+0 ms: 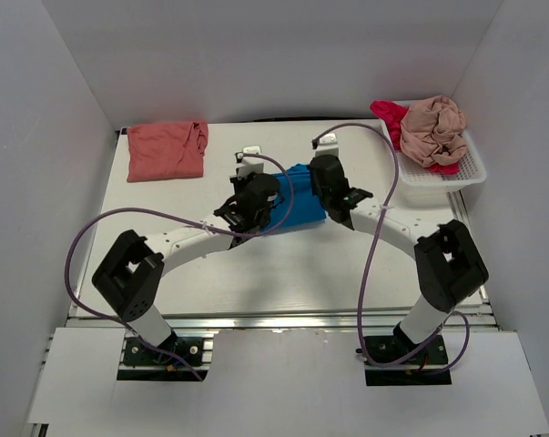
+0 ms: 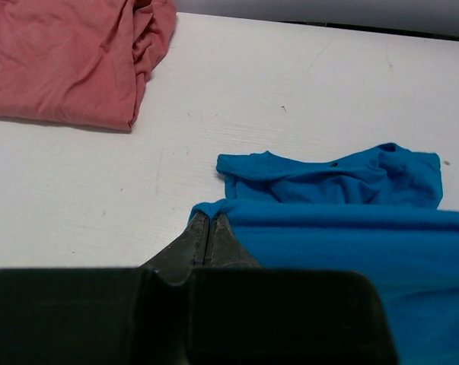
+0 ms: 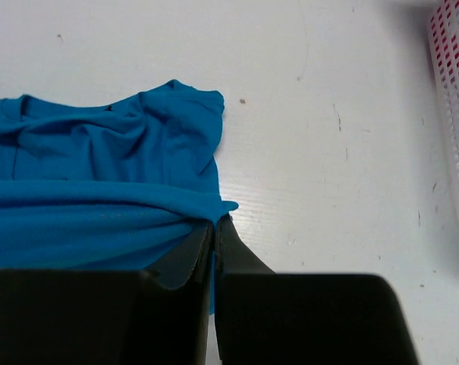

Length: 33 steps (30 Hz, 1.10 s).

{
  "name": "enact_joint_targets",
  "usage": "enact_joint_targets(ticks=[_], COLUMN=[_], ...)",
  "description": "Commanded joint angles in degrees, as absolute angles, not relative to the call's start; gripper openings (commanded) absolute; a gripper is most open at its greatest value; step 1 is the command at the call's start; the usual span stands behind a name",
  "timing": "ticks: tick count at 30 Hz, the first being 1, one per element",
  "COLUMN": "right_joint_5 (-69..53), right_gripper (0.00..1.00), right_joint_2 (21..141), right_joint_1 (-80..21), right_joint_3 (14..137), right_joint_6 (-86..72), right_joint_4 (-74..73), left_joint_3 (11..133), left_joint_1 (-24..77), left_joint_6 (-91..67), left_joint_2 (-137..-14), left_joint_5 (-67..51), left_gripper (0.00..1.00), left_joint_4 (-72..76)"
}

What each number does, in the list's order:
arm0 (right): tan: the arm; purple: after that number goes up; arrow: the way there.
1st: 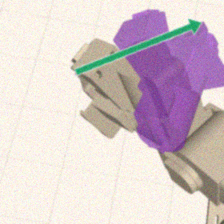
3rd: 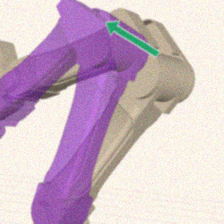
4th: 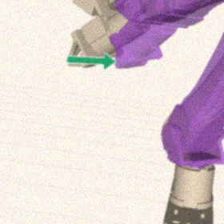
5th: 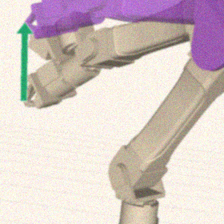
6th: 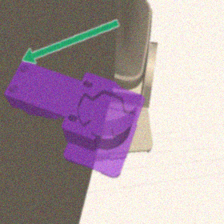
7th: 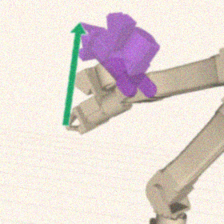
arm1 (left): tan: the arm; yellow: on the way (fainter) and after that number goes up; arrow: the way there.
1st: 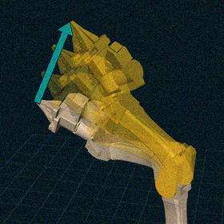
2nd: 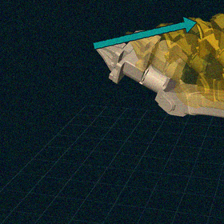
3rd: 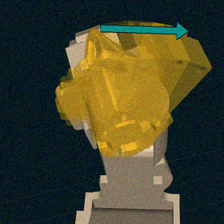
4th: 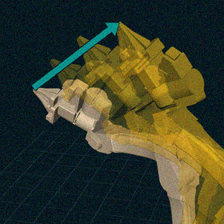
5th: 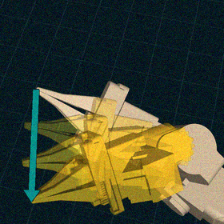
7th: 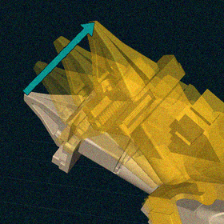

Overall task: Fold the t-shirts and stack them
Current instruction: Fold the long partially folded tshirt into a neat square

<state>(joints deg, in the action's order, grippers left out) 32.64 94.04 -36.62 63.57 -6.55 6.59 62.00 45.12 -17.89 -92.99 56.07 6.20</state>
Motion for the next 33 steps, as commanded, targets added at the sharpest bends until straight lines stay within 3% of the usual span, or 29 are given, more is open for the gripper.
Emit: enact_joint_targets(ticks=[1, 13, 27, 29, 31, 33], right_joint_5=[33.23, 30.06, 27.77, 29.7, 30.67, 30.76], right_gripper=[0.0, 0.0, 0.0, 0.22, 0.47, 0.52], right_joint_2=[95.09, 106.77, 133.23, 134.21, 132.9, 131.23], right_joint_1=[-34.63, -31.99, -29.97, -29.97, -30.06, -30.06], right_joint_3=[68.55, 81.99, 101.41, 101.52, 99.15, 95.82], right_joint_6=[-4.31, -2.02, 1.23, 0.88, 0.53, 0.61], right_joint_4=[8.26, 7.38, 9.5, 10.01, 12.29, 14.05], left_joint_3=[64.95, 72.33, 83.93, 84.11, 85.16, 87.26], left_joint_1=[43.07, 34.37, 25.32, 24.61, 24.61, 24.61], left_joint_6=[-15.91, -12.39, -15.82, -14.95, -12.58, -11.78], left_joint_2=[-92.9, -106.34, -126.73, -127.35, -127.62, -127.44], left_joint_5=[56.43, 49.75, 41.05, 39.82, 38.85, 38.41], left_gripper=[0.0, 0.0, 0.0, 0.0, 0.09, 0.2], left_joint_4=[8.96, 15.82, 17.75, 20.03, 20.74, 19.95])
